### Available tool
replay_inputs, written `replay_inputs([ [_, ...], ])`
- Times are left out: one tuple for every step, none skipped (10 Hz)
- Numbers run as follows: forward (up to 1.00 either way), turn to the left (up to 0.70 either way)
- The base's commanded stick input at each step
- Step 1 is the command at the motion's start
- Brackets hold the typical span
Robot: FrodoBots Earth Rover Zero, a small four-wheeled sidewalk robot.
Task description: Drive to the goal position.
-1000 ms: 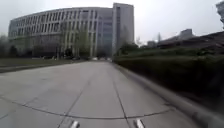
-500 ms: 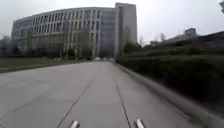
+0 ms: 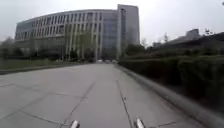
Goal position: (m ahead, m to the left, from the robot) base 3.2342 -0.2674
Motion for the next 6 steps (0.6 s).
replay_inputs([
  [1.00,0.02],
  [1.00,0.02],
  [1.00,0.02],
  [1.00,0.02],
  [1.00,0.02],
  [1.00,0.02],
])
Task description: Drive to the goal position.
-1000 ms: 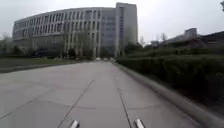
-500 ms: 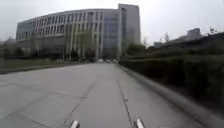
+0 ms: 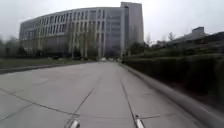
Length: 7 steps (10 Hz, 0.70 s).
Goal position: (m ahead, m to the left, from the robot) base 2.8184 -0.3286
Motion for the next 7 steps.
replay_inputs([
  [1.00,0.02],
  [1.00,0.02],
  [1.00,0.02],
  [1.00,0.02],
  [1.00,0.02],
  [1.00,0.02],
  [1.00,0.02],
])
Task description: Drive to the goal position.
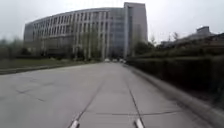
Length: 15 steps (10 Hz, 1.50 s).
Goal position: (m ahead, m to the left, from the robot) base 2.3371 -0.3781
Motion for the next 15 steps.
replay_inputs([
  [1.00,0.02],
  [1.00,0.02],
  [1.00,0.02],
  [1.00,0.02],
  [1.00,0.02],
  [1.00,0.02],
  [1.00,0.02],
  [1.00,0.02],
  [1.00,0.02],
  [1.00,0.02],
  [1.00,0.02],
  [1.00,0.02],
  [1.00,0.02],
  [1.00,0.02],
  [1.00,0.02],
])
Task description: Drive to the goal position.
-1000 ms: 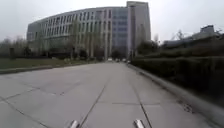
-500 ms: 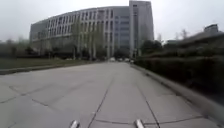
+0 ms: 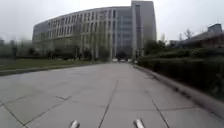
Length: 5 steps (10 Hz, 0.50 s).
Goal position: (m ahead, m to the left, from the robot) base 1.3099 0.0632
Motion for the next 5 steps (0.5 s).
replay_inputs([
  [1.00,0.02],
  [1.00,0.02],
  [1.00,0.02],
  [1.00,0.02],
  [1.00,0.02],
])
